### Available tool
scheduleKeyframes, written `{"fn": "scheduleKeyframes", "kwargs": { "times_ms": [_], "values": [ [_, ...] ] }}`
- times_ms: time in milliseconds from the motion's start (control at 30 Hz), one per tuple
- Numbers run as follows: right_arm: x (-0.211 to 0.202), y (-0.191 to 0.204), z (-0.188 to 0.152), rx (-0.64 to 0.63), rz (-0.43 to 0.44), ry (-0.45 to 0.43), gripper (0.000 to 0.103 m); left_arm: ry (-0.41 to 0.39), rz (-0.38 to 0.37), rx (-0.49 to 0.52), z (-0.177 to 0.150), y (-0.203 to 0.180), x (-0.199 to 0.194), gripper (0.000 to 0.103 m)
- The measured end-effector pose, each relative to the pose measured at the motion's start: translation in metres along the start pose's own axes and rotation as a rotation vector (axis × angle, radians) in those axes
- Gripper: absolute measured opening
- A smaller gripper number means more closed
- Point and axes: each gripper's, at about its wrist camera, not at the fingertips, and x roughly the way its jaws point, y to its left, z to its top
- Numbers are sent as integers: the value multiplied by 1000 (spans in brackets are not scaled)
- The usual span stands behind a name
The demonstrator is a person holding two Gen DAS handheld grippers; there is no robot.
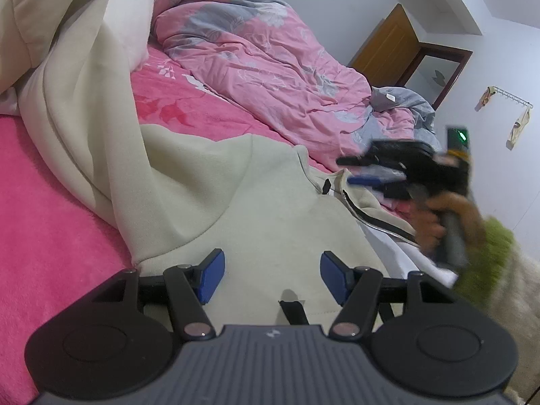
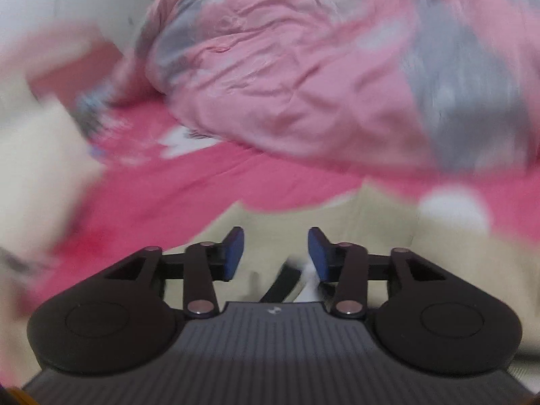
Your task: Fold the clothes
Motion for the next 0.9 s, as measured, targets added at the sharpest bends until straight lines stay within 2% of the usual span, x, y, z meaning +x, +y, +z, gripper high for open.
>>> {"fn": "scheduleKeyframes", "kwargs": {
  "times_ms": [33,67,167,233,367,567,900],
  "values": [
    [-7,-10,-3,67,71,38,43,0,0,0,0,0,0,64],
    [-10,-15,-11,98,93,80,43,0,0,-1,0,0,0,64],
    [-8,-21,-33,118,82,159,43,-1,-1,-2,-1,0,0,64],
    [-2,-21,-43,126,77,172,43,-1,-4,-4,-1,1,0,64],
    [2,-21,-49,176,128,151,44,-1,-9,-7,-1,2,0,66],
    [10,-2,-47,104,97,162,43,-1,-10,-7,-2,1,-1,66],
    [25,34,-52,-85,36,173,27,-2,-11,-8,-2,1,-1,66]
  ]
}}
